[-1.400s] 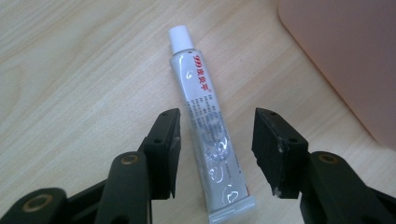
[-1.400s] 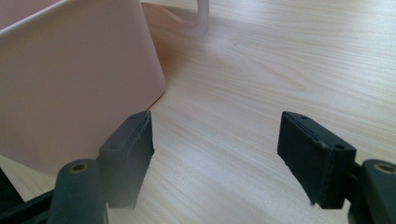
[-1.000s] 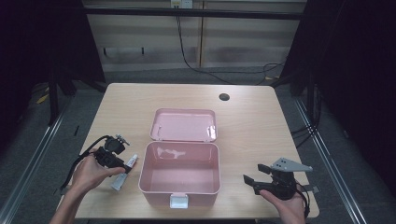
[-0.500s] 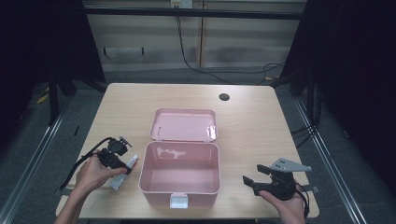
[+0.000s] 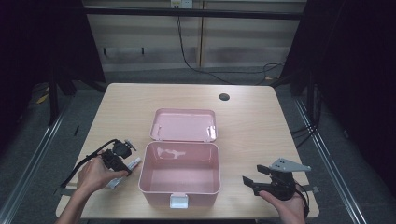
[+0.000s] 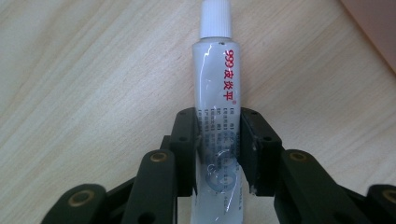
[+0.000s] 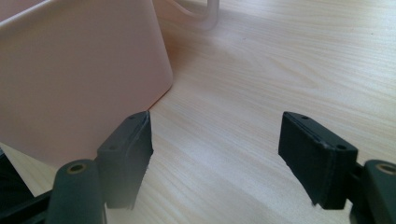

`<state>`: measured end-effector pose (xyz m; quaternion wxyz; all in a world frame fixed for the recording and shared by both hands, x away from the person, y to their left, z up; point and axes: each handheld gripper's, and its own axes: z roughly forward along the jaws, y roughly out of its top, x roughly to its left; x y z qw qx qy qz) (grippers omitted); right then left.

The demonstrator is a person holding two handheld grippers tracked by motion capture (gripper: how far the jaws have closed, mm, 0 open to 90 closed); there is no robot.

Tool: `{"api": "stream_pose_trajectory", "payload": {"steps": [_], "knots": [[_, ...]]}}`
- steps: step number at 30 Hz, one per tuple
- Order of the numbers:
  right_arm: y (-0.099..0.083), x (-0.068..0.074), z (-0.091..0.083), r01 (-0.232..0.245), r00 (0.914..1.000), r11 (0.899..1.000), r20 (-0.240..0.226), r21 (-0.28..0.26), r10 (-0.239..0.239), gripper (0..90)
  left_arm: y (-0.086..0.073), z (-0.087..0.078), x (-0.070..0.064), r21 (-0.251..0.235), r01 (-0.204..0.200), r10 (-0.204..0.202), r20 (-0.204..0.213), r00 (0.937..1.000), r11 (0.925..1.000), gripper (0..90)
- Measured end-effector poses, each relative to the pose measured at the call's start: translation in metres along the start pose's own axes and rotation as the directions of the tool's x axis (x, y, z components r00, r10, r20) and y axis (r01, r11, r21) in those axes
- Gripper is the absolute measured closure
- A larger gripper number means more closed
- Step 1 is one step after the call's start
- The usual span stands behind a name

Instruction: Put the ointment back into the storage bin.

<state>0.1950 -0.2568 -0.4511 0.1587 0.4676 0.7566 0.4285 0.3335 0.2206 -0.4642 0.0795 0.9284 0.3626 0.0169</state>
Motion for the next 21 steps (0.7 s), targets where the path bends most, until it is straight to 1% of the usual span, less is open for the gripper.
{"api": "stream_pose_trajectory", "payload": {"steps": [1,2,3,6,7,8,9,10,11,12,14,18,19,20,21], "knots": [[0.0,0.0,0.0,0.0,1.0,1.0,-0.001,-0.001,0.0,25.8,0.0,0.0,0.001,-0.003,-0.004,0.004,-0.012,0.9999,1.0,69.2],[0.0,0.0,0.0,0.0,1.0,1.0,-0.001,-0.001,0.0,25.8,0.0,0.0,0.001,-0.003,-0.004,0.004,-0.012,0.9999,1.0,69.3],[0.0,0.0,0.0,0.0,1.0,1.0,-0.002,-0.002,0.0,25.8,0.001,0.0,0.001,0.0,-0.003,0.003,0.006,1.0,1.0,69.3],[0.0,0.0,0.0,-0.002,1.0,1.0,-0.002,-0.001,0.002,25.8,0.002,0.0,0.002,0.009,-0.004,0.003,0.009,1.0,1.0,70.1],[0.0,0.0,0.0,0.0,1.0,1.0,-0.002,-0.001,0.0,25.8,0.001,-0.001,0.002,0.004,0.01,-0.01,0.019,0.9998,0.9999,70.5],[0.0,0.0,0.0,0.0,1.0,1.0,-0.002,-0.001,0.0,25.8,0.001,-0.001,0.002,0.004,0.01,-0.01,0.019,0.9998,0.9999,70.7],[0.0,0.0,0.0,-0.002,1.0,1.0,-0.001,0.001,0.002,25.8,0.001,-0.001,0.003,0.004,0.001,-0.001,0.029,0.9996,1.0,70.7],[0.0,0.0,0.0,0.0,1.0,1.0,-0.003,-0.001,0.0,25.8,0.001,-0.001,0.003,0.001,0.0,0.0,0.035,0.9994,1.0,70.7],[0.0,0.0,0.0,-0.002,1.0,1.0,0.0,0.002,0.002,25.8,0.001,-0.002,0.002,-0.001,0.002,-0.002,0.026,0.9997,1.0,70.7],[0.0,0.0,0.0,-0.002,1.0,1.0,0.0,0.002,0.002,25.8,0.001,-0.002,0.002,-0.001,0.002,-0.002,0.026,0.9997,1.0,70.7],[0.0,0.0,0.0,-0.002,1.0,1.0,-0.001,0.0,0.002,25.8,0.0,-0.002,0.003,0.0,-0.001,0.001,0.054,0.9985,1.0,70.6],[0.0,0.0,0.0,0.0,1.0,1.0,0.0,0.002,0.0,25.8,-0.002,-0.004,0.003,-0.013,0.003,-0.002,0.065,0.9979,0.9999,70.8],[0.0,0.0,0.0,-0.001,1.0,1.0,-0.002,0.002,0.001,25.8,-0.002,-0.007,0.004,-0.024,0.012,-0.011,0.064,0.9979,0.9996,70.8],[0.0,0.0,0.0,-0.001,1.0,1.0,-0.002,0.002,0.001,25.8,-0.002,-0.007,0.004,-0.024,0.012,-0.011,0.064,0.9979,0.9996,70.8],[0.0,0.0,0.0,-0.001,1.0,1.0,-0.002,0.0,0.001,25.8,-0.004,-0.011,0.007,-0.039,0.032,-0.029,0.088,0.9957,0.9987,70.8]]}}
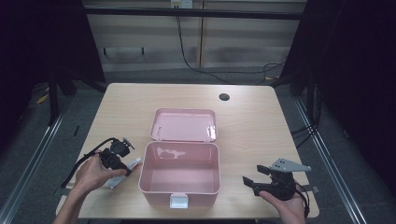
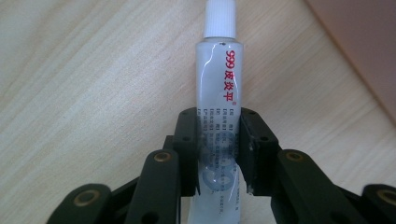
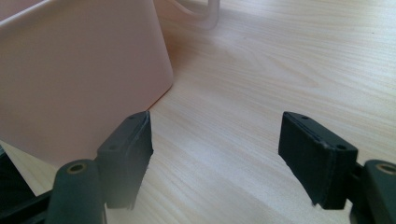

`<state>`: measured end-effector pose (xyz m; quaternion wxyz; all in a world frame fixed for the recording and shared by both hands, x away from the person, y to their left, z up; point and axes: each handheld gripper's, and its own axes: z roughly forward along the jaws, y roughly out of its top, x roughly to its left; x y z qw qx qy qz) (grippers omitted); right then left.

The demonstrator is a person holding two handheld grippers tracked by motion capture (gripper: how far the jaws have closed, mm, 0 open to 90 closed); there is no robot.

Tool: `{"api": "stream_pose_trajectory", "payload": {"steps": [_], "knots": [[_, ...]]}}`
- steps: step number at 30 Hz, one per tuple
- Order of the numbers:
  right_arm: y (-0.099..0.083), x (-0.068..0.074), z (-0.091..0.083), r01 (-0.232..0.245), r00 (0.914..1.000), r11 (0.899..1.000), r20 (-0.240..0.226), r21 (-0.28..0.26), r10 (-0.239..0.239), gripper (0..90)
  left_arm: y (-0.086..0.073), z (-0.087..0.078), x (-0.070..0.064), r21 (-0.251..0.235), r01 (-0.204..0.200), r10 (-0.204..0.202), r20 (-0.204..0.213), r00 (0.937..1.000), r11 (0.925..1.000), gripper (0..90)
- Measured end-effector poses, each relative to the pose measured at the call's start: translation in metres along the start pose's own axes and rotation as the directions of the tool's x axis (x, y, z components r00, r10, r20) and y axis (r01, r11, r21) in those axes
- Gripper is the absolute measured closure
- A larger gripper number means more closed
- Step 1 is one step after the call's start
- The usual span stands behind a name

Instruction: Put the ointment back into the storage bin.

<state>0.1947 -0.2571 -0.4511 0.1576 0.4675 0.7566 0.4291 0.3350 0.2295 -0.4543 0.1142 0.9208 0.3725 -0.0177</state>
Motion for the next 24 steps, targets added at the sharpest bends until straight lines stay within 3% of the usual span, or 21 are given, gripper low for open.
{"api": "stream_pose_trajectory", "payload": {"steps": [11,15,17,20,24], "knots": [[0.0,0.0,-0.001,-0.006,1.0,1.0,-0.001,0.0,0.006,25.8,-0.011,-0.018,0.006,-0.062,-0.002,0.006,0.052,0.9986,0.9981,70.8],[0.0,0.0,-0.001,-0.003,1.0,1.0,-0.001,-0.001,0.003,25.8,-0.017,-0.024,0.009,-0.095,0.023,-0.016,0.068,0.9976,0.9952,70.9],[0.0,0.0,-0.001,-0.006,1.0,1.0,-0.001,-0.002,0.006,25.8,-0.018,-0.027,0.01,-0.117,0.058,-0.048,0.08,0.9956,0.9914,70.9],[0.0,0.0,-0.002,-0.004,1.0,1.0,-0.001,-0.004,0.004,25.8,-0.021,-0.033,0.011,-0.144,0.039,-0.021,0.124,0.9921,0.9888,70.8],[0.0,0.0,-0.002,-0.005,1.0,1.0,-0.001,-0.005,0.005,25.8,-0.023,-0.039,0.01,-0.157,0.031,-0.012,0.12,0.9927,0.987,70.9]]}}
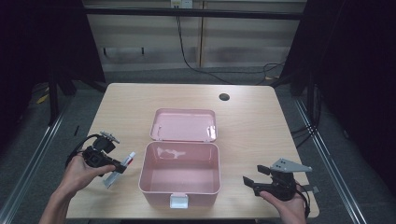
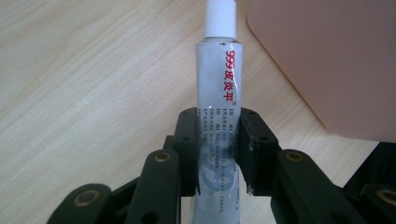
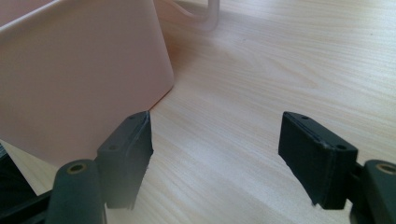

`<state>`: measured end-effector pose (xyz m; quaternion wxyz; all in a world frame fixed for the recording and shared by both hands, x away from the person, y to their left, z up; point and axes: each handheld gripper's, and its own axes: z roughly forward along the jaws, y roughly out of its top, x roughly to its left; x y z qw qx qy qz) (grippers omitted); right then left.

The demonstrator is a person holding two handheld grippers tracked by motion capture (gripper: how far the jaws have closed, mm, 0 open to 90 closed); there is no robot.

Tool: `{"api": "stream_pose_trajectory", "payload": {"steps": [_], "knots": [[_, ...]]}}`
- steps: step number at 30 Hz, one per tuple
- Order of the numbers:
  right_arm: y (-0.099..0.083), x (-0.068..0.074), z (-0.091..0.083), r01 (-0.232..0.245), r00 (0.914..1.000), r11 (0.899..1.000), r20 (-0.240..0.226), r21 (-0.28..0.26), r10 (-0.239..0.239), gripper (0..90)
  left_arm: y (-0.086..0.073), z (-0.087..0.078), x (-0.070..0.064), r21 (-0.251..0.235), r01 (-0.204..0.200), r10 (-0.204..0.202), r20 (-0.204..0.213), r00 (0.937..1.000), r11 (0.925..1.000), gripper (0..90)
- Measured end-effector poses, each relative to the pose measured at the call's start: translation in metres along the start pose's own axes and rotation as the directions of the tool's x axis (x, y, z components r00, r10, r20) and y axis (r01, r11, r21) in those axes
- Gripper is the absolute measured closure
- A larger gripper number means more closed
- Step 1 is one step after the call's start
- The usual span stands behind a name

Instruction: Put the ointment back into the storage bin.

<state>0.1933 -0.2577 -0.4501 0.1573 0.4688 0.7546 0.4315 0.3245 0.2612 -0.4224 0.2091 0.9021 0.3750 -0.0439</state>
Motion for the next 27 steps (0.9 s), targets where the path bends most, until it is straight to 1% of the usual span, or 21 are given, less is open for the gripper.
{"api": "stream_pose_trajectory", "payload": {"steps": [1,3,4,6,9,10,11,14,15,18,20,21,22,25,26,27], "knots": [[0.0,0.0,0.0,-0.001,1.0,1.0,-0.001,0.0,0.001,25.8,-0.001,-0.001,0.0,-0.007,0.001,-0.001,0.008,1.0,1.0,70.8],[0.0,0.0,0.0,0.0,1.0,1.0,0.0,0.001,0.0,25.8,-0.001,-0.002,-0.001,-0.01,0.001,-0.001,0.007,1.0,1.0,70.8],[0.0,0.0,0.0,0.0,1.0,1.0,0.0,0.0,0.0,25.8,-0.001,-0.003,-0.002,-0.001,-0.008,0.008,0.001,1.0,1.0,70.8],[0.0,-0.001,0.0,-0.002,1.0,1.0,-0.001,0.001,0.002,25.8,-0.001,-0.005,-0.004,-0.006,-0.025,0.025,-0.002,0.9997,0.9997,70.8],[0.0,-0.001,0.0,-0.003,1.0,1.0,-0.001,0.0,0.003,25.7,-0.001,-0.009,-0.006,-0.008,-0.031,0.031,-0.013,0.9994,0.9995,70.8],[0.0,-0.001,0.0,-0.002,1.0,1.0,-0.001,0.0,0.002,25.7,-0.001,-0.011,-0.006,-0.014,-0.04,0.04,-0.012,0.9991,0.9991,70.8],[0.0,-0.001,0.0,0.0,1.0,1.0,-0.001,-0.002,0.0,25.7,-0.002,-0.016,-0.006,-0.034,-0.034,0.034,0.0,0.9994,0.9988,70.8],[0.0,-0.001,0.0,-0.002,1.0,1.0,-0.001,0.0,0.002,25.7,-0.002,-0.022,-0.007,-0.051,-0.034,0.034,0.007,0.9994,0.9981,70.7],[0.0,-0.001,0.0,-0.002,1.0,1.0,-0.001,0.0,0.002,25.7,-0.003,-0.024,-0.007,-0.05,-0.04,0.041,0.014,0.9991,0.9979,70.7],[0.0,-0.001,0.001,-0.002,1.0,1.0,0.0,0.0,0.002,25.7,-0.003,-0.033,-0.01,-0.056,-0.044,0.045,0.019,0.9988,0.9975,70.8],[0.0,-0.001,0.001,-0.001,1.0,1.0,0.0,0.001,0.001,25.7,-0.002,-0.035,-0.01,-0.057,-0.048,0.049,0.016,0.9987,0.9972,70.8],[0.0,0.0,0.001,-0.001,1.0,1.0,0.0,0.0,0.001,25.6,-0.002,-0.037,-0.011,-0.06,-0.04,0.041,0.012,0.9991,0.9974,70.8],[0.0,0.0,0.001,-0.001,1.0,1.0,0.0,0.0,0.001,25.6,-0.001,-0.039,-0.011,-0.059,-0.038,0.039,0.017,0.9991,0.9976,70.8],[0.0,0.0,0.0,-0.003,1.0,1.0,0.0,0.001,0.003,25.6,0.001,-0.042,-0.014,-0.062,-0.055,0.057,0.029,0.998,0.9966,70.8],[0.0,-0.001,0.001,-0.001,1.0,1.0,-0.003,0.0,0.001,25.6,0.003,-0.045,-0.014,-0.059,-0.067,0.069,0.035,0.997,0.996,70.8],[0.0,-0.001,0.001,-0.001,1.0,1.0,-0.003,0.0,0.001,25.5,0.003,-0.045,-0.014,-0.059,-0.067,0.069,0.035,0.997,0.996,70.8]]}}
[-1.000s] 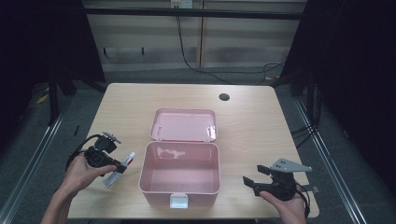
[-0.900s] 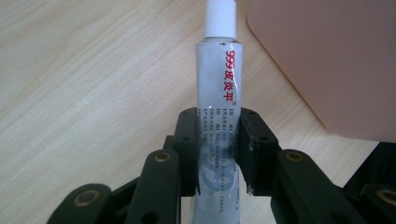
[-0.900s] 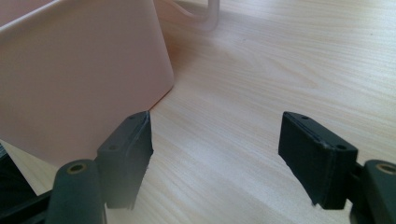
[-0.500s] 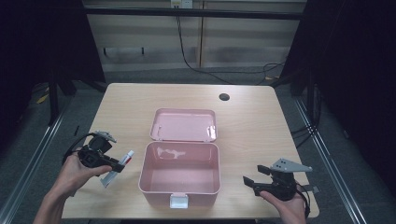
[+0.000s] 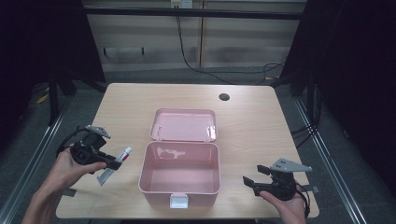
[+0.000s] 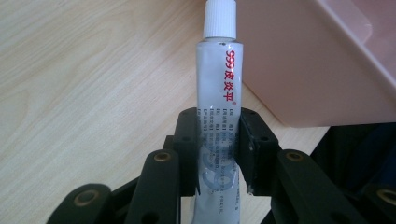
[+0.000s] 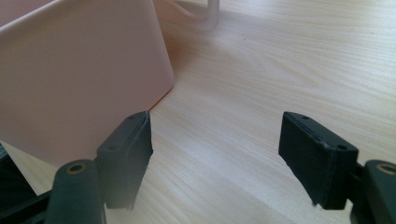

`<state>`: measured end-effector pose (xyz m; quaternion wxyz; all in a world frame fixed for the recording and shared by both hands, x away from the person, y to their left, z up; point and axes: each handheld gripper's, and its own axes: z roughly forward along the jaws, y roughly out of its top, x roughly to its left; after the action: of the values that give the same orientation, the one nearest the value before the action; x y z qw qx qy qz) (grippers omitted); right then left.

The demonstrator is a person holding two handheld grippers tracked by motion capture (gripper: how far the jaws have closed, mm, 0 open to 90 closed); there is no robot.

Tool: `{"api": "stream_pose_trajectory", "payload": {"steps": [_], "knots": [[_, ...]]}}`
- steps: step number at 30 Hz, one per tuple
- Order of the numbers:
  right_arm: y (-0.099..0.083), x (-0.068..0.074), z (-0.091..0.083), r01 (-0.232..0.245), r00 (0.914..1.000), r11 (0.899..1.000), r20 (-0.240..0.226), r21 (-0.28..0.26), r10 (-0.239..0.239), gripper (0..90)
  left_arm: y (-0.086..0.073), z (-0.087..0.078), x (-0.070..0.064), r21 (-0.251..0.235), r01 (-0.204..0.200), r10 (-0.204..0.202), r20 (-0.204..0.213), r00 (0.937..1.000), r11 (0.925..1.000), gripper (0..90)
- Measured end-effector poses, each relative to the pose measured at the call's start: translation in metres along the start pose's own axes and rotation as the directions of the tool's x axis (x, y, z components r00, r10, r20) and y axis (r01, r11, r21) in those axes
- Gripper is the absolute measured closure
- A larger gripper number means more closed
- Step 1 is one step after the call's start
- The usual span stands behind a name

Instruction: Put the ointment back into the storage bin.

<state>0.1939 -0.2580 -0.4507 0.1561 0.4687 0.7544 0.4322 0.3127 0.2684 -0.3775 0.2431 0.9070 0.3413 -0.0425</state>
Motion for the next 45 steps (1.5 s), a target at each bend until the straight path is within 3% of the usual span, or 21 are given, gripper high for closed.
{"api": "stream_pose_trajectory", "payload": {"steps": [5,16,18,25,33,34,36,37,43,45], "knots": [[0.0,0.0,0.0,-0.001,1.0,1.0,-0.002,0.002,0.001,25.3,0.005,-0.008,-0.003,0.014,-0.026,0.026,-0.01,0.9996,0.9996,70.8],[0.0,0.0,0.0,-0.003,1.0,1.0,-0.004,0.002,0.003,25.3,0.018,-0.034,-0.012,-0.01,-0.049,0.048,-0.017,0.9987,0.9988,70.8],[0.0,0.0,0.0,-0.003,1.0,1.0,-0.004,0.003,0.003,25.3,0.023,-0.037,-0.017,-0.011,-0.07,0.07,-0.014,0.9975,0.9975,70.7],[0.0,0.0,0.0,-0.003,1.0,1.0,-0.004,0.004,0.003,25.0,0.034,-0.039,-0.028,0.007,-0.118,0.118,-0.003,0.993,0.993,70.7],[0.0,0.0,0.001,-0.003,1.0,1.0,-0.006,0.006,0.003,24.6,0.044,-0.041,-0.037,0.005,-0.126,0.126,0.016,0.9919,0.992,70.7],[0.0,0.0,0.001,-0.003,1.0,1.0,-0.006,0.005,0.003,24.6,0.044,-0.041,-0.038,0.012,-0.146,0.146,0.014,0.9892,0.9892,70.7],[0.0,0.0,0.0,-0.005,1.0,1.0,-0.004,0.004,0.005,24.6,0.044,-0.039,-0.042,0.016,-0.145,0.145,0.012,0.9893,0.9892,70.7],[0.0,-0.001,0.001,-0.006,1.0,1.0,-0.004,0.005,0.006,24.6,0.046,-0.039,-0.045,0.026,-0.166,0.166,0.024,0.9859,0.9857,70.7],[0.0,0.0,0.001,-0.004,1.0,1.0,-0.004,0.006,0.004,24.7,0.054,-0.039,-0.052,0.023,-0.171,0.171,0.024,0.9851,0.985,70.8],[0.0,0.0,0.001,-0.005,1.0,1.0,-0.004,0.005,0.005,24.5,0.057,-0.038,-0.054,0.033,-0.206,0.204,0.046,0.9779,0.9781,70.7]]}}
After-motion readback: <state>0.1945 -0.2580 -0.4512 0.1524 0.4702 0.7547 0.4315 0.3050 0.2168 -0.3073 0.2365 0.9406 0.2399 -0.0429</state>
